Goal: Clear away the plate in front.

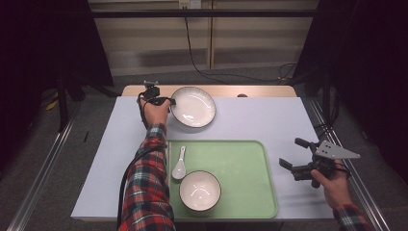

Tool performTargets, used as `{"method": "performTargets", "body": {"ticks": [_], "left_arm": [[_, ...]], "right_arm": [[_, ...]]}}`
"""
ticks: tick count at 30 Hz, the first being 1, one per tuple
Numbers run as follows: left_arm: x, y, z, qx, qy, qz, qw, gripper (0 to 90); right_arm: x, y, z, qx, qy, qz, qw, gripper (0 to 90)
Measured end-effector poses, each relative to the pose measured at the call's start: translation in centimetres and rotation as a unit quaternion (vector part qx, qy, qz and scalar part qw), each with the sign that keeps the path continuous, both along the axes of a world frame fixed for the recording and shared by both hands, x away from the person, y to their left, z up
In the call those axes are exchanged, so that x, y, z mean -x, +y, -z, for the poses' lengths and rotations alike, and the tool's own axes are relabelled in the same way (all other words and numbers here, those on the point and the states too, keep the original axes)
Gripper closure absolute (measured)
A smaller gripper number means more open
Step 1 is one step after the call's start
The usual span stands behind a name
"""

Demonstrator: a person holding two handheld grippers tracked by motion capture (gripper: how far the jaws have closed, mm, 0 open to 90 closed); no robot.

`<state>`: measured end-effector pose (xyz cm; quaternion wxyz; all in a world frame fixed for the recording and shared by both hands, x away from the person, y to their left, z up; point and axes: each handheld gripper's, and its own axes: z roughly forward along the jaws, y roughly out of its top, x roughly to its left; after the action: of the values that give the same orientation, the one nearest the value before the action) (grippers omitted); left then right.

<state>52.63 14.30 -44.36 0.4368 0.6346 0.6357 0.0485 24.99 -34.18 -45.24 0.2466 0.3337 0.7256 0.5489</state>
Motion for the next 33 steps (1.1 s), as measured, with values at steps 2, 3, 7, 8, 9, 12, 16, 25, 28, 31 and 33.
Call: {"method": "performTargets", "body": {"ticks": [2,3,7,8,9,12,16,25,28,31,33], "left_arm": [[0.2,-0.1,-0.6,-0.008,-0.007,0.008,0.9999,84.0],[0.4,-0.2,-1.0,-0.002,-0.003,0.012,0.9999,84.0],[1.0,-0.3,-2.3,0.001,-0.016,0.034,0.9993,84.1],[1.2,-0.3,-2.5,0.0,-0.018,0.038,0.9991,84.1],[1.4,-0.4,-2.8,-0.003,-0.018,0.045,0.9988,84.0],[2.1,-0.8,-3.4,-0.008,-0.025,0.064,0.9976,84.0],[3.0,-1.4,-3.8,-0.01,-0.027,0.094,0.9952,84.0],[4.9,-3.1,-4.2,-0.025,-0.03,0.148,0.9882,83.8],[5.7,-3.6,-4.4,-0.023,-0.039,0.166,0.9851,83.9],[6.7,-4.3,-4.7,-0.03,-0.048,0.188,0.9806,83.8],[7.3,-4.7,-4.8,-0.033,-0.051,0.202,0.9776,83.7]], "right_arm": [[0.0,0.3,0.0,0.004,-0.003,0.0,1.0,0.0],[-0.1,0.4,0.0,0.005,-0.007,0.007,0.9999,0.0],[-0.4,0.9,-0.4,-0.002,0.002,0.027,0.9996,0.0],[-0.5,1.0,-0.5,-0.002,0.004,0.017,0.9998,0.0],[-0.6,1.0,-0.6,-0.002,0.006,0.014,0.9999,0.0],[-0.7,1.5,-0.9,-0.012,0.015,0.017,0.9997,0.0],[-1.0,1.8,-1.0,-0.02,0.026,0.024,0.9992,0.6],[-1.9,2.8,-1.2,-0.014,0.011,0.033,0.9993,3.8],[-2.3,3.4,-1.1,0.002,0.008,0.037,0.9993,4.1],[-3.0,4.1,-1.0,0.008,0.001,0.036,0.9993,6.6],[-3.5,4.6,-1.0,0.001,0.007,0.04,0.9992,6.5]]}}
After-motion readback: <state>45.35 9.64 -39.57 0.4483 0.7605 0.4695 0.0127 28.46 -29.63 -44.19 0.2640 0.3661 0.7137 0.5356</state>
